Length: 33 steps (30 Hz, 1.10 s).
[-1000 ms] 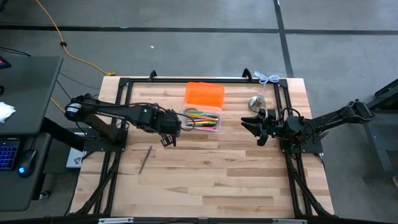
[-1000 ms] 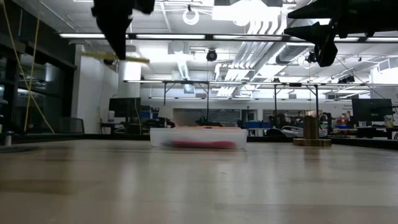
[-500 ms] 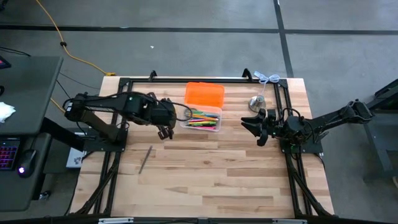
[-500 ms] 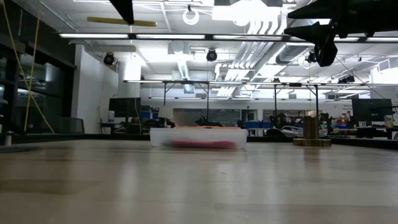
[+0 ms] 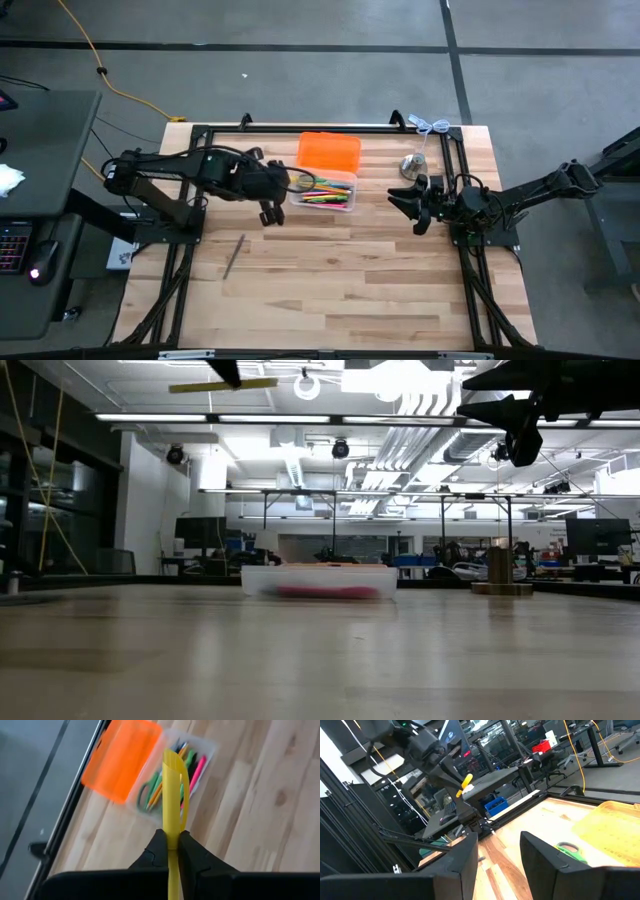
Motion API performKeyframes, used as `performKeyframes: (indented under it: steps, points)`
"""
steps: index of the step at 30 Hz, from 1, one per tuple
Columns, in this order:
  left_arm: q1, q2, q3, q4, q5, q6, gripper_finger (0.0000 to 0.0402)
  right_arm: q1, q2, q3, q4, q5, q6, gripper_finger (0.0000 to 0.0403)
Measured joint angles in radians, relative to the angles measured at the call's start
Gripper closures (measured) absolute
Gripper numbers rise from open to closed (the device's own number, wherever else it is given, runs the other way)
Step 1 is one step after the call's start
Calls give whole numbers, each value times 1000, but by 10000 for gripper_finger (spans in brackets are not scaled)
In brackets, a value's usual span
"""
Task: Pick & place school supplies into a supply box
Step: Put the yellow pen into the transparent supply box
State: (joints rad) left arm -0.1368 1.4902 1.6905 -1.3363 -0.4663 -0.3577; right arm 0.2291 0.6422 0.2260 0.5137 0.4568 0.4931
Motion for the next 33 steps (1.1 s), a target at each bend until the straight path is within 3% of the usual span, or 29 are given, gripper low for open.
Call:
performKeyframes:
  steps: [11, 24, 33]
  points:
    - [32, 0, 0, 173, 19, 157, 362, 0, 0, 0, 0, 0, 0, 279]
    - [165, 70, 1, 397, 176, 302, 357, 0, 0, 0, -2, 1, 0, 279]
    - [212, 144, 0, 456, 242, 335, 355, 0, 0, 0, -15, 7, 1, 279]
